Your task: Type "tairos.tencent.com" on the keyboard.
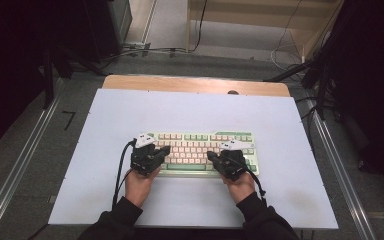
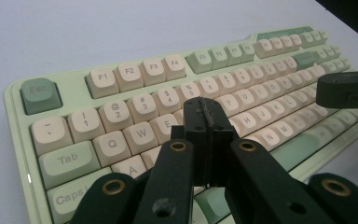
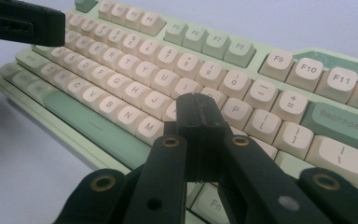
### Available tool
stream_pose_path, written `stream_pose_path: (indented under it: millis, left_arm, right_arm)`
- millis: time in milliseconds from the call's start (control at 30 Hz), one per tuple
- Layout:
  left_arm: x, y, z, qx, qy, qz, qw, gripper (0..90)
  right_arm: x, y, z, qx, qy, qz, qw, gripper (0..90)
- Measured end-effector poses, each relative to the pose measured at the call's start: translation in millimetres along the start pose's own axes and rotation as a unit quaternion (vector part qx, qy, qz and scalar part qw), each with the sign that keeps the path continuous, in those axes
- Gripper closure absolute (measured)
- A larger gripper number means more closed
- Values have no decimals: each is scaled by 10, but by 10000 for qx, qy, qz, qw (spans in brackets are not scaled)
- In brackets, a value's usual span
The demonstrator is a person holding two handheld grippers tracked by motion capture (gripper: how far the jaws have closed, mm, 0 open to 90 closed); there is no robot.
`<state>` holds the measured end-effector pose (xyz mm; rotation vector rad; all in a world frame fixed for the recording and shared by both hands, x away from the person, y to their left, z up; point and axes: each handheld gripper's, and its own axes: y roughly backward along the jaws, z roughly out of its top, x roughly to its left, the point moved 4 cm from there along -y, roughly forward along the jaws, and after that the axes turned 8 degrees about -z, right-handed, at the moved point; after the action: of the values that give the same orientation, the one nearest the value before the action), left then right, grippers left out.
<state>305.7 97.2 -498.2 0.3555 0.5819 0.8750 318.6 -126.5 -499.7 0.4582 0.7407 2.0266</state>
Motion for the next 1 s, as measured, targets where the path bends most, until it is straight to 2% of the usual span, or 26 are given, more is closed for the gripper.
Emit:
stream_pose_path:
  millis: [500,1000]
  left_arm:
    - [-80,-72,-95,186,-58,-55,9998,900]
    - [-100,-134,-153,341,-95,-54,9994,900]
  right_arm:
    - [-22,-16,9,-27,-18,-21,10000,877]
    - [-23,-7,29,-72,-40,-32,10000,877]
